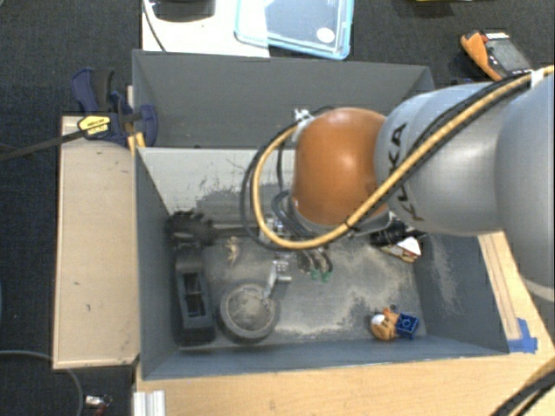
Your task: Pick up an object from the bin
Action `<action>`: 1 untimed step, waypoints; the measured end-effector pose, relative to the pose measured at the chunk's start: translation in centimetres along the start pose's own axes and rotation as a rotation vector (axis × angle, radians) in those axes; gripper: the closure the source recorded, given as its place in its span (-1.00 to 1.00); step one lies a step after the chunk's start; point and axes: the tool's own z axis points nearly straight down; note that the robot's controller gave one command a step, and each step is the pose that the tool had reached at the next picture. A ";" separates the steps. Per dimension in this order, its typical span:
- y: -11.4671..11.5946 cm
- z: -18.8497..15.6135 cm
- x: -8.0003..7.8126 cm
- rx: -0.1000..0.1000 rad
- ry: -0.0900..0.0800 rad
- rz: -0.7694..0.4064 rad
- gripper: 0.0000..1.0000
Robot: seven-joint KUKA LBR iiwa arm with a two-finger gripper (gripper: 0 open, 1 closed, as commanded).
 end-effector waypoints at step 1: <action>0.6 2.0 0.1 0.001 0.004 -0.214 -1.00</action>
Offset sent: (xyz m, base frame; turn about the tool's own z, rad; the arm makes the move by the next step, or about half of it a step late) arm 0.0124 0.0093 -0.0863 -0.4296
